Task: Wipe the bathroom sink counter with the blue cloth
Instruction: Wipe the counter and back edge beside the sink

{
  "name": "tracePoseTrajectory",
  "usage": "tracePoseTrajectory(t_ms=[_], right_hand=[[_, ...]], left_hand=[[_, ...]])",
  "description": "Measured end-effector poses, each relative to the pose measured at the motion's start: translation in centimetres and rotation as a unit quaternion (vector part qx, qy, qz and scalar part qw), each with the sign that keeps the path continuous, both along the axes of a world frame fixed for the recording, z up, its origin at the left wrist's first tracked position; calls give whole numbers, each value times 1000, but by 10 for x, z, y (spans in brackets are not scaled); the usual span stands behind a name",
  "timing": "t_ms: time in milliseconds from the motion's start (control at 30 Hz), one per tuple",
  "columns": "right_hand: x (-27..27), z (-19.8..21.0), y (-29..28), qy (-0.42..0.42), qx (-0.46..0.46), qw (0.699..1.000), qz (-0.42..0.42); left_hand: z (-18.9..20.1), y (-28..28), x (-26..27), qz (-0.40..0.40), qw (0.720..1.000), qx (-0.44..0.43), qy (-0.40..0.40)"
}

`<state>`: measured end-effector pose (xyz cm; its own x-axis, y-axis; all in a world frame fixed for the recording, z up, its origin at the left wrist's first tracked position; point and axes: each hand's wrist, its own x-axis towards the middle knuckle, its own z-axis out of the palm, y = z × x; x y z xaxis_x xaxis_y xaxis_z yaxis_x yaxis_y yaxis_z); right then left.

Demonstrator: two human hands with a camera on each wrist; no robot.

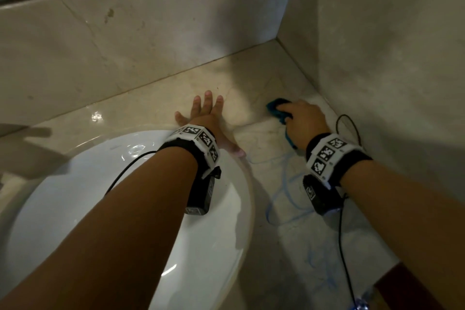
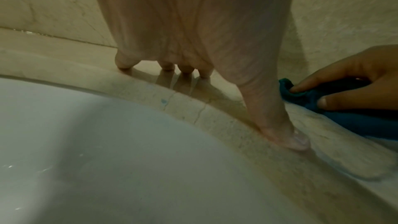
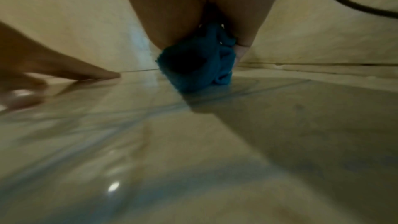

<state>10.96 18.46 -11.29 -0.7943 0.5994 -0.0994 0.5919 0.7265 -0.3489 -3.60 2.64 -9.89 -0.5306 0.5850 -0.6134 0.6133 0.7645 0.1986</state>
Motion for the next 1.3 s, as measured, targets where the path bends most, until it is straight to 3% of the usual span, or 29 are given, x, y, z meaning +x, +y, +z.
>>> tracePoseTrajectory(t_ms=[200,433,700,800,967,1067,1300], right_hand=[[-7,-5,-21,15,-11,997,77],[-8,-3,29,-20,21,999,-27],[-21,-2,-45,-2,15,994,108],[-22,-4,-48,9,4,991,135],[-31,2,-12,-16,0,999,41],[-30,3,-20,-28,-5,999,27],[2,0,-70,-25,-15,983,179]], left_hand=[[-2,-2,2,3,1000,1,6],[-4,-3,2,2,1000,4,3],[-3,-4,4,-14,1000,-4,20],[-1,-7,8,-28,999,-10,31],[-5,-24,15,-50,998,7,36],[-7,-27,16,-52,998,5,29],[-7,-24,15,-46,998,7,28]])
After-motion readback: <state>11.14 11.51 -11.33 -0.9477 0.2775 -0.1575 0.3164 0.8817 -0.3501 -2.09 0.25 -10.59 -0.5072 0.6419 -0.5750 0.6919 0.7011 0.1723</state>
